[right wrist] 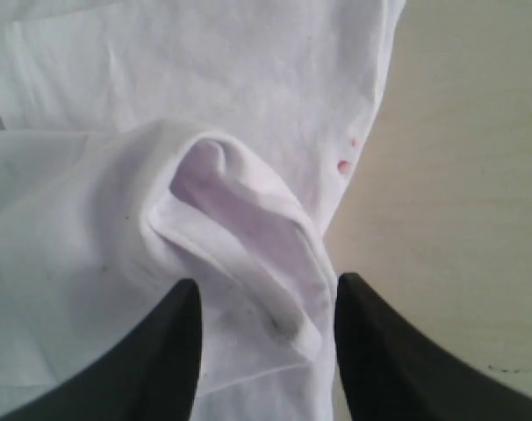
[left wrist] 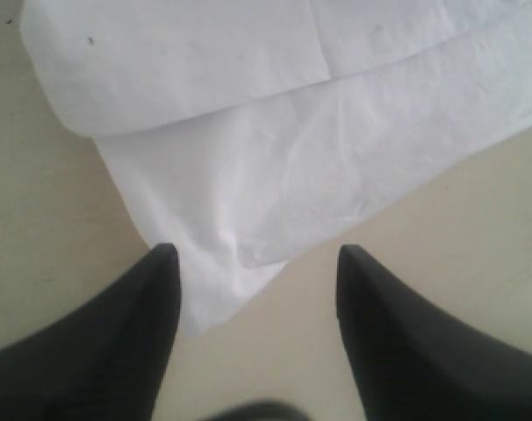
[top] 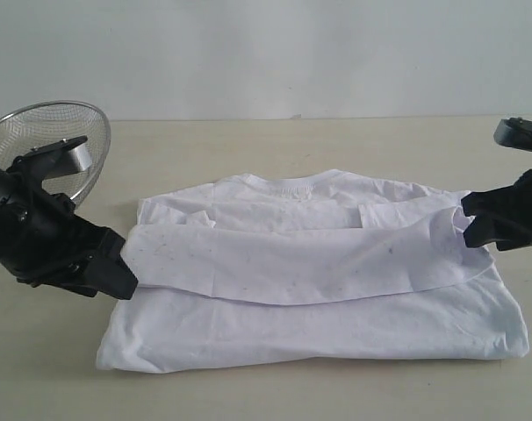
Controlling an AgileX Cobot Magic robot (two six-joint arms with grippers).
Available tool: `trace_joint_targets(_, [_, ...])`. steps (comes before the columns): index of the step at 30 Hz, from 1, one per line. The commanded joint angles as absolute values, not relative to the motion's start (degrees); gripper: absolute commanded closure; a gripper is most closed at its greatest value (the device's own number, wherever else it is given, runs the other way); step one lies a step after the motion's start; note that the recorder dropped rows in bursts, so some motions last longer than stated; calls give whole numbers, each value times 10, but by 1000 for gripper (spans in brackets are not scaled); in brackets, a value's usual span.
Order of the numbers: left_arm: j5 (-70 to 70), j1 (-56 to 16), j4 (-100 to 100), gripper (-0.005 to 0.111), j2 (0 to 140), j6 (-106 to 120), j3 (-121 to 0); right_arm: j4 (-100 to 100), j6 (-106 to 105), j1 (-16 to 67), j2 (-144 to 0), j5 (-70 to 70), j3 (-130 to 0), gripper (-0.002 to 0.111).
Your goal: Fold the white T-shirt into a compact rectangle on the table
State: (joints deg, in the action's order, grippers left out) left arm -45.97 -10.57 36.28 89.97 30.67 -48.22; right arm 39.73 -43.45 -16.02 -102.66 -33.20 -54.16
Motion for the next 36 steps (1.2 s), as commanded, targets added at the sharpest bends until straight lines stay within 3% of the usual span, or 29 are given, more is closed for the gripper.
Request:
trace_joint_targets(1, [-461, -106, 362, 55, 895, 304, -480, 399, -439, -160, -1028, -337, -544, 66])
trace_joint_targets(16, [-461, -106, 362, 55, 895, 304, -480, 405, -434, -160, -1058, -350, -544, 67])
trace_joint_targets(25, [-461, -106, 362, 55, 895, 304, -480, 400, -434, -160, -1058, -365, -544, 106])
trace_joint_targets(36, [-461, -106, 362, 55, 895, 304, -480, 421, -411, -160, -999, -366, -544, 109])
